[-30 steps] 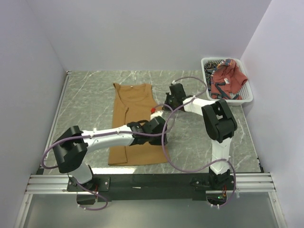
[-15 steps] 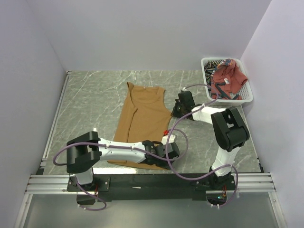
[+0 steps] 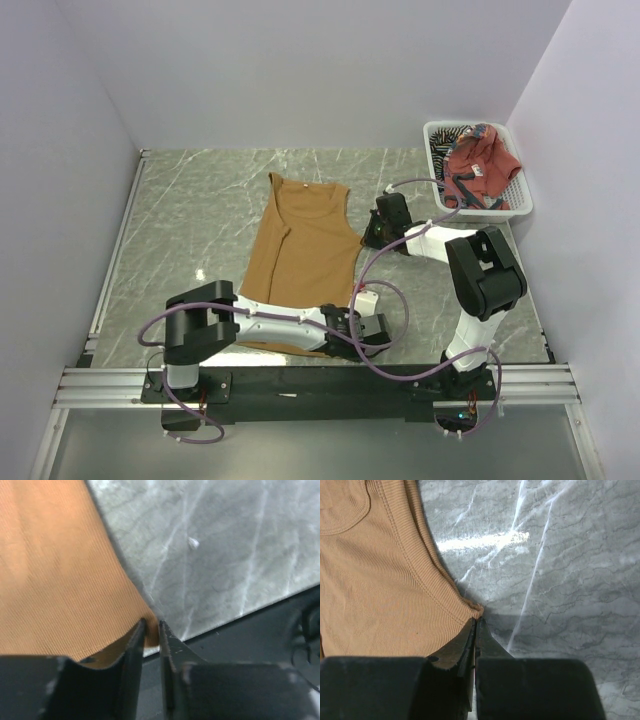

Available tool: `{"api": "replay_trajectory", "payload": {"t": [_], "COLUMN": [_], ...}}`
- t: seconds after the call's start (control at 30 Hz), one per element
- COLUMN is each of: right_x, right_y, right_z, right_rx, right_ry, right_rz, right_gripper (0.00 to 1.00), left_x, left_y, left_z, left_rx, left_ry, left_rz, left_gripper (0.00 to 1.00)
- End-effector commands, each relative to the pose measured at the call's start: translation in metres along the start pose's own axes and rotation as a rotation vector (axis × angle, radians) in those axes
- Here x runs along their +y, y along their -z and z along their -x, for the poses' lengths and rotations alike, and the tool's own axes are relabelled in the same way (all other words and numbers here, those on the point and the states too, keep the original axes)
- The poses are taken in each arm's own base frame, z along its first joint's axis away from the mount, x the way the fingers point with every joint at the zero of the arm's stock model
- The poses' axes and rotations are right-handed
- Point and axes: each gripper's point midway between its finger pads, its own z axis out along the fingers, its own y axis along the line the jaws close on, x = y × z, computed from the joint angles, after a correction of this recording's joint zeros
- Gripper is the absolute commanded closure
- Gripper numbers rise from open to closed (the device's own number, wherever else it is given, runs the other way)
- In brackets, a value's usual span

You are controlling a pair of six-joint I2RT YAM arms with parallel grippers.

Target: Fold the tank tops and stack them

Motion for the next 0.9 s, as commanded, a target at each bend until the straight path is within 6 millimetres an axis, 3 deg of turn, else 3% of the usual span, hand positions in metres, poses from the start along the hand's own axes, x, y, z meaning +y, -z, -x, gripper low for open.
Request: {"api": "replay_trajectory", "payload": {"t": [0.0, 0.07, 0.17, 0.33, 0.43, 0.63, 0.87], "right_x": [-0.016, -0.014, -0.011, -0.001, 0.011, 0.041, 0.084], "right_y": [0.007, 0.010, 0.013, 0.022, 0.025, 0.021, 0.010], "right_z": [0.000, 0.005, 0.011, 0.028, 0.035, 0.040, 0.041], "right_rx": [-0.005, -0.015, -0.019, -0.038, -0.043, -0.041, -0.035], "right_ry": [-0.004, -0.001, 0.009, 0.029, 0.056, 0.104, 0.156], "right_rz": [-0.056, -0.055, -0.059, -0.072, -0.077, -0.081, -0.062], "right_gripper": [1.00, 1.00, 1.00, 1.00, 1.00, 1.00, 1.00], "left_x": [0.003, 0.004, 0.002, -0.002, 0.007, 0.039, 0.092], "left_y": [-0.002, 0.002, 0.011, 0.040, 0.054, 0.072, 0.076], "left_z": [0.005, 0.007, 0.014, 0.031, 0.041, 0.051, 0.042], "left_rx": [-0.034, -0.046, -0.065, -0.122, -0.159, -0.194, -0.202], "left_ry": [0.009, 0.017, 0.025, 0.078, 0.138, 0.274, 0.406], "left_rz": [0.058, 0.062, 0.049, -0.015, -0.033, -0.042, 0.045], "left_gripper": [0.79, 0.91, 0.99, 0.99, 0.99, 0.99, 0.99]}}
